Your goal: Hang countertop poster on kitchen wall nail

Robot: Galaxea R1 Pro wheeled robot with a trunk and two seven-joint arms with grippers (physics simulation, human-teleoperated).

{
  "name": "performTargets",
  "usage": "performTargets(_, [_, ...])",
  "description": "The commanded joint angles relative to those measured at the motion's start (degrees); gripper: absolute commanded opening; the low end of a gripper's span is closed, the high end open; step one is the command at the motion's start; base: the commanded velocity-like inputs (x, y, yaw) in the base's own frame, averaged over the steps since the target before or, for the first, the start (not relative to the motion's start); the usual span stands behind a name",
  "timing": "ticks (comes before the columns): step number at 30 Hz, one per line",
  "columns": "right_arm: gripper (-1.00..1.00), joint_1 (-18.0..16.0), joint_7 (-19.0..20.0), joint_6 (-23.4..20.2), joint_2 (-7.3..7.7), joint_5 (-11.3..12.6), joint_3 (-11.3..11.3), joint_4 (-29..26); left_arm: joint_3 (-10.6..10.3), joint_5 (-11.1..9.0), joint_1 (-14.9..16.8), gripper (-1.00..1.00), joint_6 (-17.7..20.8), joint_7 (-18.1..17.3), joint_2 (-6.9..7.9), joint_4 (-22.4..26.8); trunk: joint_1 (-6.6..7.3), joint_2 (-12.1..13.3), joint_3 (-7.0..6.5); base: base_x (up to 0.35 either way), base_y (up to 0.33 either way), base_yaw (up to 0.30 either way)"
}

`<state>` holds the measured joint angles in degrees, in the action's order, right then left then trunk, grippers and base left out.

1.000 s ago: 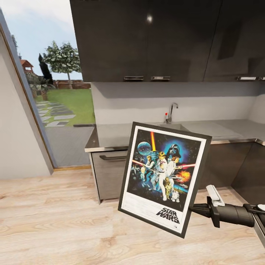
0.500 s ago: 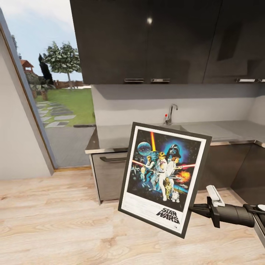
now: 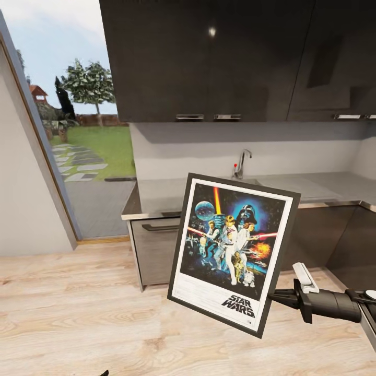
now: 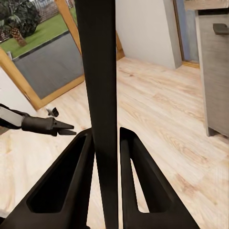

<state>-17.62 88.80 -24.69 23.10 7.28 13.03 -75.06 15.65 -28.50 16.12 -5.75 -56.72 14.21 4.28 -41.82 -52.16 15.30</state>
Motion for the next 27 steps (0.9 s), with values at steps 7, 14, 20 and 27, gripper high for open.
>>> performTargets(7, [-1.0, -0.04, 0.28, -0.8, 0.01, 0.11, -0.02, 0.0, 0.52, 0.42, 0.05, 1.0, 1.45, 5.2, -0.28, 1.22, 1.54, 2.77, -1.19, 0.0, 0.0, 0.0])
performTargets(14, [-1.0, -0.04, 0.28, -0.8, 0.01, 0.03, -0.02, 0.0, 0.51, 0.53, 0.05, 1.0, 1.69, 5.79, -0.33, 1.41, 3.08, 5.58, -2.44, 0.0, 0.0, 0.0])
performTargets(20, [-1.0, -0.04, 0.25, -0.8, 0.01, 0.02, -0.02, 0.0, 0.55, 0.54, 0.05, 1.0, 1.71, 5.83, -0.33, 1.43, 4.39, 7.98, -3.52, 0.0, 0.0, 0.0])
performTargets(27, [-1.0, -0.04, 0.24, -0.8, 0.01, 0.02, -0.02, 0.0, 0.55, 0.55, 0.05, 1.0, 1.69, 5.83, -0.33, 1.43, 5.93, 10.79, -4.78, 0.0, 0.0, 0.0])
